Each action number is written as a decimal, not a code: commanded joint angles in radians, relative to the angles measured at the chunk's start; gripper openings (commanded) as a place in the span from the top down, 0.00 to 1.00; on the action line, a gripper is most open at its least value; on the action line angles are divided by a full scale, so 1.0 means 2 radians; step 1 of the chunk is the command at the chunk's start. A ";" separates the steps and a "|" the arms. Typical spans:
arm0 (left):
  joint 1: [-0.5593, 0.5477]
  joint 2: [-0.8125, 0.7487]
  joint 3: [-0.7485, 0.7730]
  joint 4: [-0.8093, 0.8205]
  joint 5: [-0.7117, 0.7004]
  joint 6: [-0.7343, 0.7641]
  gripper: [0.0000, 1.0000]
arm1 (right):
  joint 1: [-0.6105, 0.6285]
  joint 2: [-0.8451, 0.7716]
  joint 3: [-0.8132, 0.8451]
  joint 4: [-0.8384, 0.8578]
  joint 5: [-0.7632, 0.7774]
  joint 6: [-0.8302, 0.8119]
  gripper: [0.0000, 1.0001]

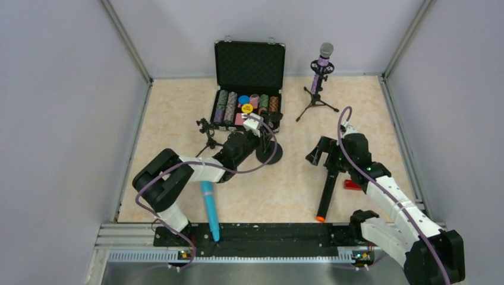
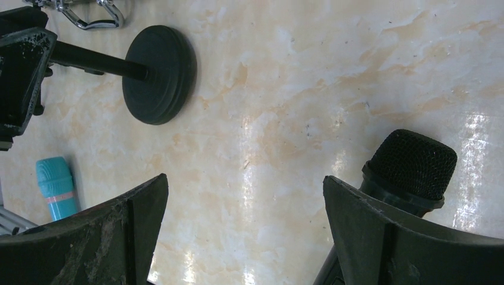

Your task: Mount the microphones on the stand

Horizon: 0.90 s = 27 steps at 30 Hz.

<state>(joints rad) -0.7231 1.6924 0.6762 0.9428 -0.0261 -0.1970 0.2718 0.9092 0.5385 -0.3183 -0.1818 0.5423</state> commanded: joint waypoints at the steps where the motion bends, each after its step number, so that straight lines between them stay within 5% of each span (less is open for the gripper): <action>1: -0.033 -0.048 -0.002 -0.034 -0.075 -0.014 1.00 | -0.001 -0.008 0.021 0.003 0.007 -0.002 0.01; 9: -0.099 -0.075 -0.016 -0.048 -0.147 -0.002 1.00 | -0.002 -0.009 0.021 -0.001 0.002 -0.001 0.01; 27: -0.107 -0.061 -0.025 0.000 0.121 0.057 1.00 | -0.001 -0.008 0.021 0.001 0.002 -0.007 0.01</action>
<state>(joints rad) -0.9333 1.5887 0.6159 0.8463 0.0799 -0.1219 0.2718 0.9024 0.5388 -0.3305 -0.1806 0.5415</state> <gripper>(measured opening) 0.332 0.988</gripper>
